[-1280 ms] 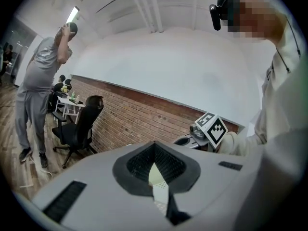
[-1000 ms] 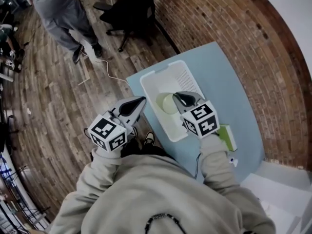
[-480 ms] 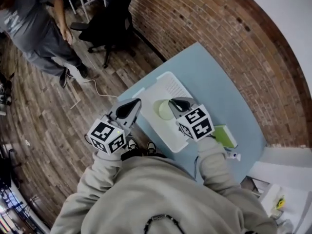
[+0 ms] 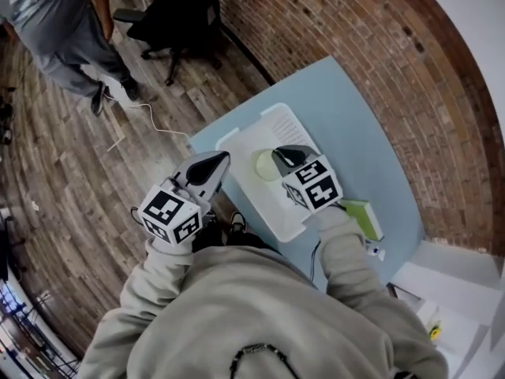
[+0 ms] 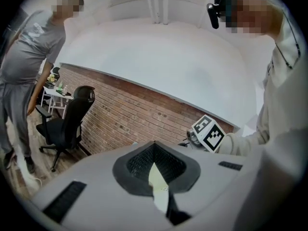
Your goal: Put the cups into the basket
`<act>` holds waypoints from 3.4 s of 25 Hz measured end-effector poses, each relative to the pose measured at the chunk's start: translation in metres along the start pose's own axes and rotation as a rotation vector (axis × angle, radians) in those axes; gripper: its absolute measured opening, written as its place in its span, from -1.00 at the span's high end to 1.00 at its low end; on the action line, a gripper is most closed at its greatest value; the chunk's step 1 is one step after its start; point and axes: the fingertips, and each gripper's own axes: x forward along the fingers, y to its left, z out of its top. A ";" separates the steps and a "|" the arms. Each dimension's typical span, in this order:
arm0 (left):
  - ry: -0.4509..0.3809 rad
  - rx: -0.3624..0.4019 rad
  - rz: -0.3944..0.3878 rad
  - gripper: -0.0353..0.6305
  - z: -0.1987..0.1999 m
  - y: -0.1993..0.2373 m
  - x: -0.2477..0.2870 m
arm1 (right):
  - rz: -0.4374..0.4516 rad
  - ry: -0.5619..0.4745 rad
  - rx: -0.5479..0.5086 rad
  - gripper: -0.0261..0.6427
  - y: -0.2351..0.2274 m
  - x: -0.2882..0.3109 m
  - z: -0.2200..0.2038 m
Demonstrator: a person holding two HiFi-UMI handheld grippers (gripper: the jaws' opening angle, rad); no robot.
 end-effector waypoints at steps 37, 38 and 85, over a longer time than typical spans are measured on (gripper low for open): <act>0.109 -0.167 0.200 0.91 -0.088 0.058 -0.060 | 0.046 0.280 0.003 0.58 -0.032 0.189 -0.107; 0.107 -0.166 0.200 0.90 -0.088 0.058 -0.061 | 0.046 0.281 0.009 0.55 -0.032 0.189 -0.107; -0.038 0.139 -0.140 0.91 0.060 -0.057 0.019 | -0.001 -0.647 0.279 0.89 0.019 -0.145 0.089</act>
